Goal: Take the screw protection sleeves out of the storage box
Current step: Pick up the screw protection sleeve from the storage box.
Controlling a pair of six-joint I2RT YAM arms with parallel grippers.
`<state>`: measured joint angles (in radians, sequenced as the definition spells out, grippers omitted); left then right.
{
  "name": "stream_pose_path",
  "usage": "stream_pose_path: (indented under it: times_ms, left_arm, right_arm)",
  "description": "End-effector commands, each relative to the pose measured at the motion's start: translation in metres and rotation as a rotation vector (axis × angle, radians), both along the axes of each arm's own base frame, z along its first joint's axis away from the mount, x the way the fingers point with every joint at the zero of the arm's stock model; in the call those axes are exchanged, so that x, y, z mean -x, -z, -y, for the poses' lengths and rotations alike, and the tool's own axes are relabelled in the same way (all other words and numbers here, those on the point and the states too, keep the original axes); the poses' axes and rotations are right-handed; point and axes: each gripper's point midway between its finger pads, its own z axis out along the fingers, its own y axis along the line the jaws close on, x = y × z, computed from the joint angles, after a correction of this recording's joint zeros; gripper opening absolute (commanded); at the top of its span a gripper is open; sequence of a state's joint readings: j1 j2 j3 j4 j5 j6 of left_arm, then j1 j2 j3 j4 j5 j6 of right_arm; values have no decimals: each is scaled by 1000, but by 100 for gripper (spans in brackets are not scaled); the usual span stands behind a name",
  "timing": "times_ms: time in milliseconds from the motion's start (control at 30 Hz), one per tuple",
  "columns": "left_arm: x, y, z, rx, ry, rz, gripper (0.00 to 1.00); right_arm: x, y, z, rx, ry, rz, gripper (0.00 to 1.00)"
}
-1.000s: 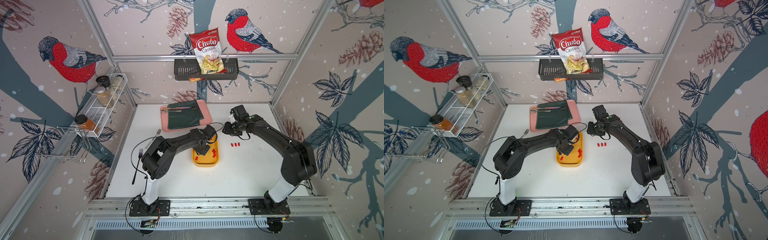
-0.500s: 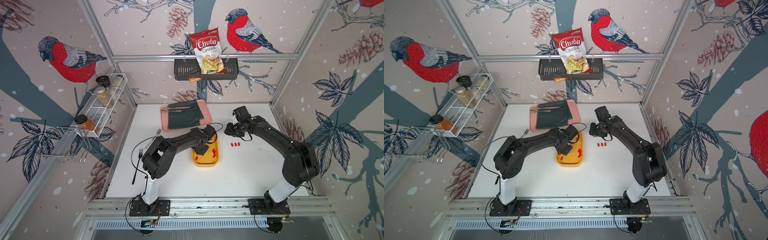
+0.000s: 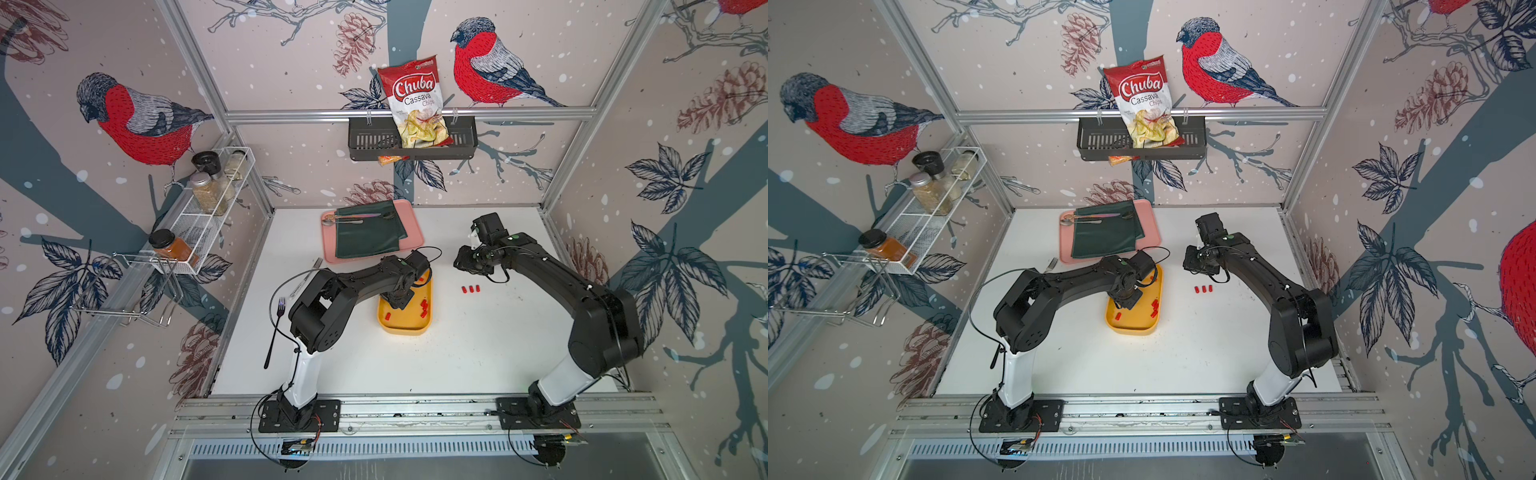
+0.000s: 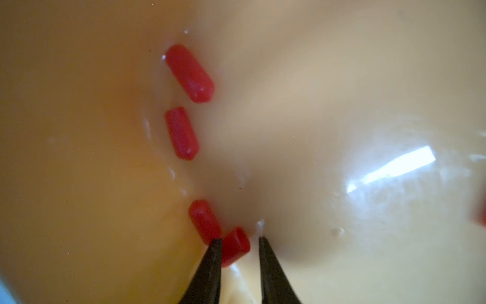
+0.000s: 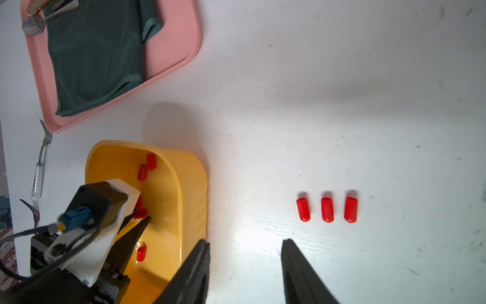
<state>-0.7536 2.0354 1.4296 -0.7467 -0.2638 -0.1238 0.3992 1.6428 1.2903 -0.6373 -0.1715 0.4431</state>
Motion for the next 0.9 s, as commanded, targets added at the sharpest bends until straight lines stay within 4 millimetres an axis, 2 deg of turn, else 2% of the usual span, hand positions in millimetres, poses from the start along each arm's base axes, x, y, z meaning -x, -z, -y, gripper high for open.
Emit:
stream_pose_path:
  times_ms: [0, 167, 333, 467, 600, 733, 800, 867]
  left_arm:
    - [6, 8, -5, -15, -9, -39, 22]
    - [5, 11, -6, -15, -30, -46, 12]
    - [2, 2, 1, 23, -43, -42, 6]
    - [-2, -19, 11, 90, -77, -19, 4]
    - [-8, -59, 21, 221, -139, 11, 3]
    - [-17, -94, 1, 337, -253, 42, 3]
    - [-24, -105, -27, 395, -339, 66, 3]
    - [-29, -105, -61, 433, -430, 91, 3]
  right_arm:
    - [0, -2, 0, 0, -12, 13, 49]
    - [1, 1, 0, 2, -16, 9, 49]
    - [2, 1, 0, 3, -18, 9, 49]
    - [1, 2, 1, 9, -16, 9, 49]
    - [1, 1, 3, 14, -13, 15, 49]
    - [1, 3, 1, 8, -16, 9, 49]
    - [1, 3, 0, 4, -15, 9, 49]
    - [1, 3, -2, 1, -18, 8, 49]
